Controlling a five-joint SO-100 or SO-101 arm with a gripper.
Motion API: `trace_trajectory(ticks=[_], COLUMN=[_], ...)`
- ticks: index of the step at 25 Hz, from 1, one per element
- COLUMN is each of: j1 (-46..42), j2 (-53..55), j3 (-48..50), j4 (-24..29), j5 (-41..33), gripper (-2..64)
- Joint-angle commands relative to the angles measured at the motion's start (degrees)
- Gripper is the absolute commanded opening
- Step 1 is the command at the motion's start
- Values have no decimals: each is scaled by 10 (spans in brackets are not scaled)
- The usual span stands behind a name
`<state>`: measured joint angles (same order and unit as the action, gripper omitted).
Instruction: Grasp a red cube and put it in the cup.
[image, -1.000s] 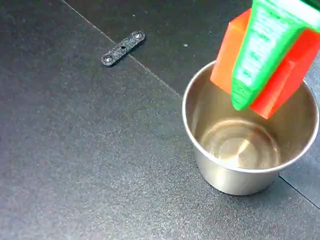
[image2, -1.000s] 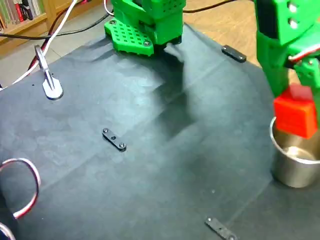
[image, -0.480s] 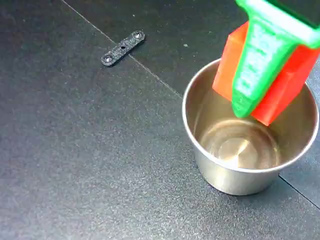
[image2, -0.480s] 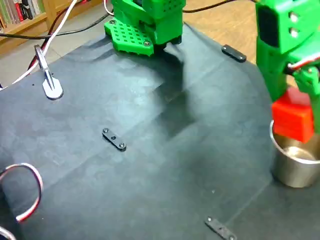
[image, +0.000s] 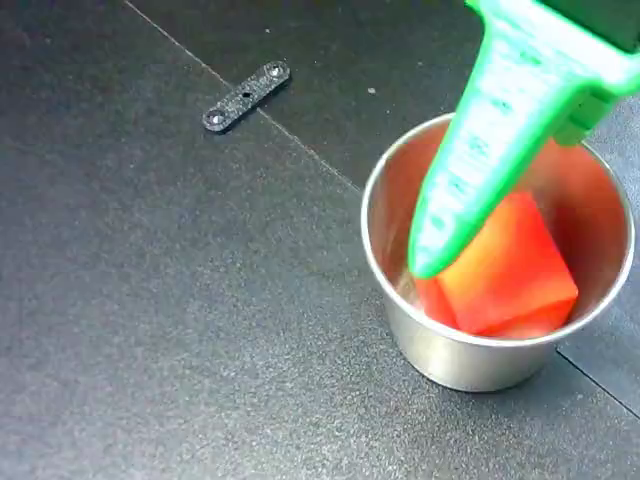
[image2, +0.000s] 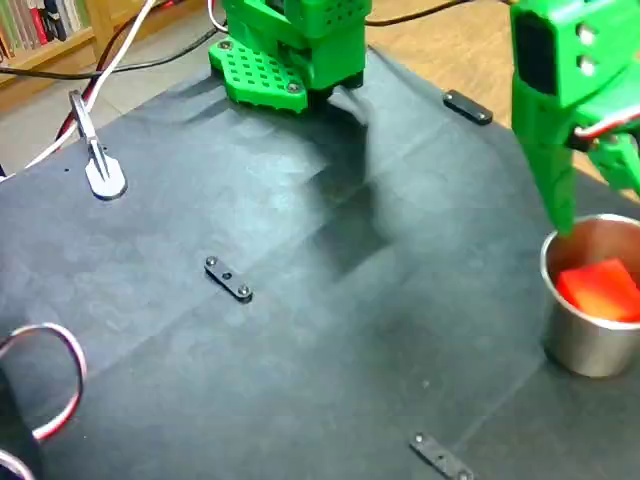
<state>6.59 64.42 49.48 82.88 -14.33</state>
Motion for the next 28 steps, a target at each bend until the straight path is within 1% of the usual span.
trace_trajectory(ticks=[1, 6, 11, 13, 15, 19, 21, 24, 28], j1=[-6, -7, -8, -8, -21, -39, -40, -40, -33], j2=[9, 36, 152, 188, 244, 407, 483, 577, 669], j3=[-3, -2, 3, 25, 61, 134, 159, 189, 214], j4=[-3, 3, 4, 9, 27, 87, 104, 108, 108], j5=[3, 4, 4, 4, 4, 4, 4, 4, 10], gripper=[382, 373, 378, 381, 381, 382, 382, 382, 376])
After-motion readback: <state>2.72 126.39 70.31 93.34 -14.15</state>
